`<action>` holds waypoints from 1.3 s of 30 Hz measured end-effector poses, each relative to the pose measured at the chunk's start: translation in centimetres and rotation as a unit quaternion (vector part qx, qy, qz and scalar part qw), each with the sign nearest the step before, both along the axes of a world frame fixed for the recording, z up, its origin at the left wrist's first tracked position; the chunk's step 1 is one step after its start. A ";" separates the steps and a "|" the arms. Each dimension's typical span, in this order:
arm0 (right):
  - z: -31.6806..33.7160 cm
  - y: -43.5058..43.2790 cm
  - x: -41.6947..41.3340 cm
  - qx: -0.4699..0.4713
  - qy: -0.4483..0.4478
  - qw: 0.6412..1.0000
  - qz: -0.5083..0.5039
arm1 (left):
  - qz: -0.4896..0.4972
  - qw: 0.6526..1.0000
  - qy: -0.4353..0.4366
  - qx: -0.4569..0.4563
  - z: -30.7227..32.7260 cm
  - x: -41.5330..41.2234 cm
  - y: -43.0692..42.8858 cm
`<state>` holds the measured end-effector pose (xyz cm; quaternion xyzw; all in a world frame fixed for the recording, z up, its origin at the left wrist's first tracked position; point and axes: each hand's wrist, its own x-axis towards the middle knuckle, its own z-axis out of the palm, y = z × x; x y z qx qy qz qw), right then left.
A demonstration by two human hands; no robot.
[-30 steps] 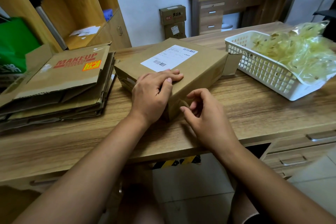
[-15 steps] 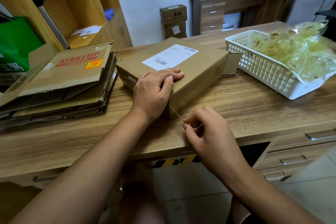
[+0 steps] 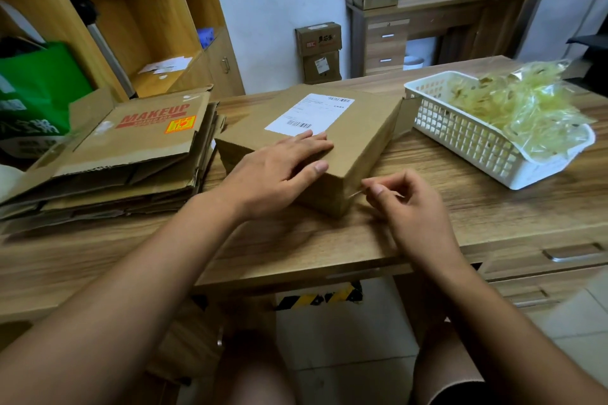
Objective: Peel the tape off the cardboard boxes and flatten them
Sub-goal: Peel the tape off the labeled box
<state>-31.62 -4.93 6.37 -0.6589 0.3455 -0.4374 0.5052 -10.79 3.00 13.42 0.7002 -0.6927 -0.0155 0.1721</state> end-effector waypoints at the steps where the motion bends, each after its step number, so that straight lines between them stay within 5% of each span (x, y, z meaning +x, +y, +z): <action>1: 0.1 -0.5 -0.4 0.035 -0.038 0.999 -0.006 | -0.002 1.000 -0.010 0.008 0.2 0.1 0.2; 5: 0.7 -1.5 -2.1 0.161 -0.165 0.973 0.000 | -0.006 0.998 -0.061 0.026 0.6 0.2 0.2; 10: 0.7 -1.7 -3.0 0.165 -0.201 0.965 0.019 | 0.030 0.995 -0.083 -0.042 0.5 -0.8 -0.5; 26: 0.0 2.5 -2.2 -0.027 -0.006 1.000 -0.014 | 0.058 0.986 -0.065 -0.142 -1.2 -1.6 -1.0; 31: -0.6 7.4 0.1 -0.111 0.071 0.990 0.053 | 0.086 0.980 -0.076 -0.162 -1.6 -2.2 -1.6; 39: -0.3 6.0 -0.2 -0.069 0.066 0.995 0.025 | 0.127 0.974 -0.113 -0.153 -1.9 -1.7 -1.9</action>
